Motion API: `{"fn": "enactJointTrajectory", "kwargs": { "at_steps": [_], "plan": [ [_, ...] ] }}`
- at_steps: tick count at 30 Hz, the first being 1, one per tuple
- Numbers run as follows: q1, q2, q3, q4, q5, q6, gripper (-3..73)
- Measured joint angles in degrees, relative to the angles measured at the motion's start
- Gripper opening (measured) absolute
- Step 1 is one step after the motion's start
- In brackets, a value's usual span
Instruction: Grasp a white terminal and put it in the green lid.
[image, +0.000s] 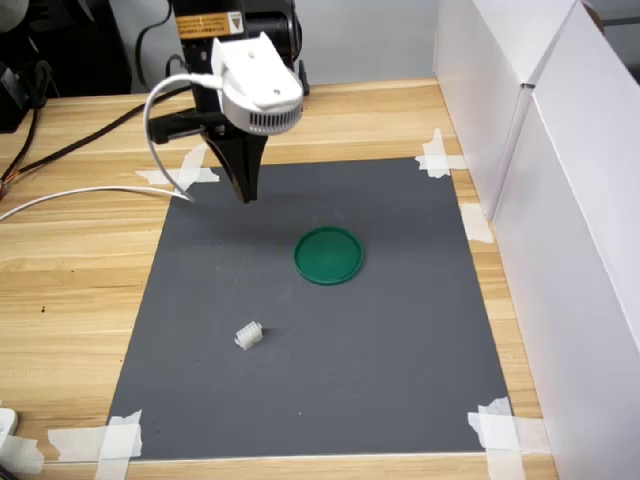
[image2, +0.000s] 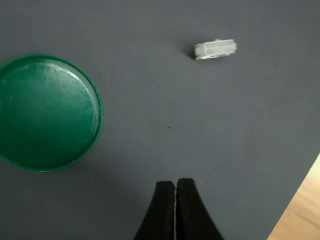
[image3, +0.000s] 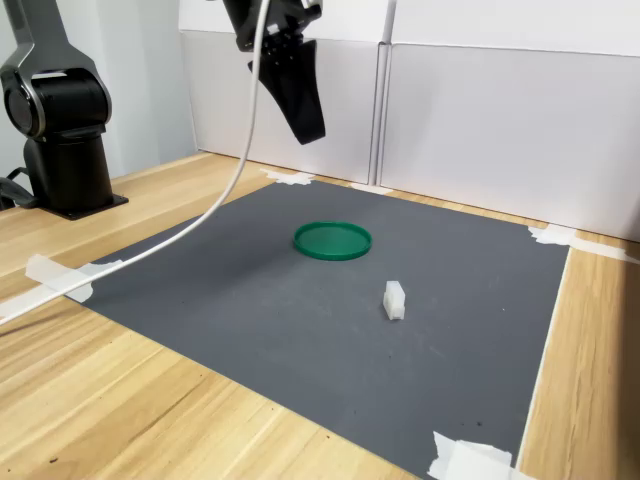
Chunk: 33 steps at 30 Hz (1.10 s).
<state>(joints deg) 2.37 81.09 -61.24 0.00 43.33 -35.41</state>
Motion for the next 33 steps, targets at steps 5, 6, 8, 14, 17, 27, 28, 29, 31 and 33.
{"fn": "enactJointTrajectory", "kwargs": {
  "at_steps": [5,6,8,14,17,27,28,29,31,33],
  "plan": [
    [-2.06,3.69,-1.86,1.85,0.2,-2.59,-0.9],
    [-2.75,4.39,-2.3,2.1,0.48,-3.34,0.0],
    [-3.95,5.8,-3.15,2.2,0.77,-4.65,2.2],
    [-5.14,9.9,-6.5,2.26,2.24,-5.88,15.3],
    [-5.16,11.2,-8.39,2.88,2.73,-5.33,25.0],
    [-5.16,13.99,-14.52,2.62,3.64,-0.22,55.4],
    [-5.16,14.23,-15.03,2.83,4.23,-0.18,56.0],
    [-5.16,14.57,-15.7,3.11,5.15,-0.18,56.4],
    [-5.16,15.29,-17.27,3.8,7.07,-0.24,56.8],
    [-5.16,16.01,-19.33,4.19,8.99,-0.78,57.0]
  ]
}}
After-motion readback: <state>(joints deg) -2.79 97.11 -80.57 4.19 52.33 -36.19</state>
